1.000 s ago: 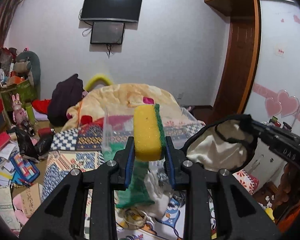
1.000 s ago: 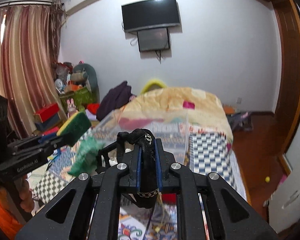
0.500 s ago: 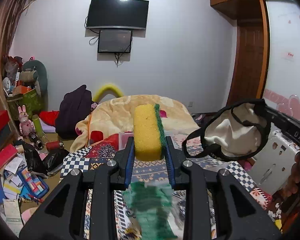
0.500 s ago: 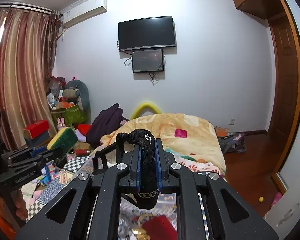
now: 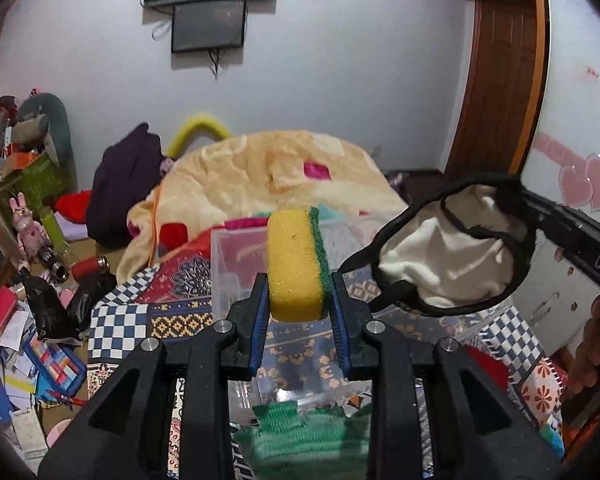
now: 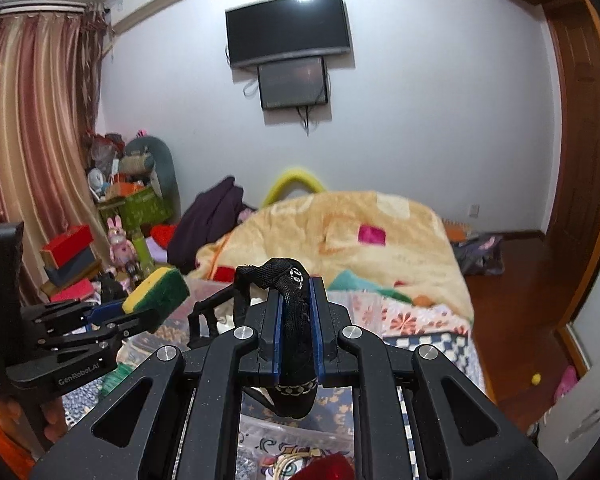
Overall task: Organize soft objects
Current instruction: 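Carry the sponge and pouch over the clear box and open both grippers to drop them, then grasp the green knitted glove with the left gripper while the right gripper grasps the red cloth with gold tassel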
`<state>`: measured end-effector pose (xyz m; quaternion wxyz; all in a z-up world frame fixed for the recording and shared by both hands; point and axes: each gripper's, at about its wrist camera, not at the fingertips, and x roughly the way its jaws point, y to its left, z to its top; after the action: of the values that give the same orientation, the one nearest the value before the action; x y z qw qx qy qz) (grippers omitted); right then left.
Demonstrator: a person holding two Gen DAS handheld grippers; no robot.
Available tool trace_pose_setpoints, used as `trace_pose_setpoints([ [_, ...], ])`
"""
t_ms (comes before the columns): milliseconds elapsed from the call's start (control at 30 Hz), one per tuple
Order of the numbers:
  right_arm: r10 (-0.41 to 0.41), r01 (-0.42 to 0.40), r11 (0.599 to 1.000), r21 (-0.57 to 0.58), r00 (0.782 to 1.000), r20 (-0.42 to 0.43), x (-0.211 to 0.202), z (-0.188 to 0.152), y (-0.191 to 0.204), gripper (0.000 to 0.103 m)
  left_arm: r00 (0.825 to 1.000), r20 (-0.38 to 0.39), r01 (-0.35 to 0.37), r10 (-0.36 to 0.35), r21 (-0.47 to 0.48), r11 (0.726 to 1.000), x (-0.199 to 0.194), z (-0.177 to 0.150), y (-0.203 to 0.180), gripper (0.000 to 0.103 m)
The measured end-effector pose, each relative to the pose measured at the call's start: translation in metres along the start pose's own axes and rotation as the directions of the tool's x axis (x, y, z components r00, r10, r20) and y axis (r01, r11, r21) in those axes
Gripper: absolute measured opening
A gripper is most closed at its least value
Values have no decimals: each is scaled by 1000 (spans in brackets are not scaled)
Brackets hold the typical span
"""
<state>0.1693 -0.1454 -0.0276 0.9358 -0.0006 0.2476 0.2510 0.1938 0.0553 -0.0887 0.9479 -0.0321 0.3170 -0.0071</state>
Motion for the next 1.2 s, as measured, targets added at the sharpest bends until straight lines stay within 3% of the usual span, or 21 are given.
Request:
trace_pose_setpoints([
  [100, 5, -5, 1000, 7, 998, -55, 14, -5, 0, 11, 998, -62, 28, -29, -15, 999, 13, 0, 2, 29],
  [300, 18, -16, 1000, 13, 989, -145, 32, -12, -2, 11, 995, -97, 14, -14, -6, 1000, 22, -5, 0, 29],
  [367, 19, -16, 1000, 16, 986, -165, 37, -12, -2, 12, 995, -104, 13, -13, -4, 1000, 23, -5, -1, 36],
  [433, 11, -8, 1000, 15, 984, -180, 39, -14, -2, 13, 995, -96, 6, -6, -2, 1000, 20, -5, -3, 55],
  [567, -13, 14, 1000, 1, 980, -197, 39, -14, -5, 16, 998, -56, 0, 0, 4, 1000, 6, -4, -5, 59],
  [667, -24, 26, 1000, 3, 979, -201, 37, -14, -7, 37, 999, -31, 10, -11, -7, 1000, -6, -2, -4, 64],
  [733, -34, 36, 999, 3, 984, -176, 29, -14, -10, 57, 1000, -6, 15, -15, -13, 1000, -16, 0, -3, 69],
  [800, -35, 36, 999, 4, 988, -152, 21, -11, -10, 65, 1000, 22, 18, -18, -16, 1000, -27, 0, -3, 71],
  [967, -32, 32, 999, -5, 994, -105, 0, -2, -10, 74, 997, 77, 31, -29, -23, 999, -52, -1, -3, 76],
  [1033, -23, 22, 1000, -14, 997, -74, -14, -1, -10, 83, 995, 99, 38, -35, -20, 999, -62, -3, -5, 83],
  [1200, -7, 5, 1000, -28, 999, -46, -33, -7, -8, 85, 991, 131, 36, -34, -13, 999, -79, -14, -8, 91],
])
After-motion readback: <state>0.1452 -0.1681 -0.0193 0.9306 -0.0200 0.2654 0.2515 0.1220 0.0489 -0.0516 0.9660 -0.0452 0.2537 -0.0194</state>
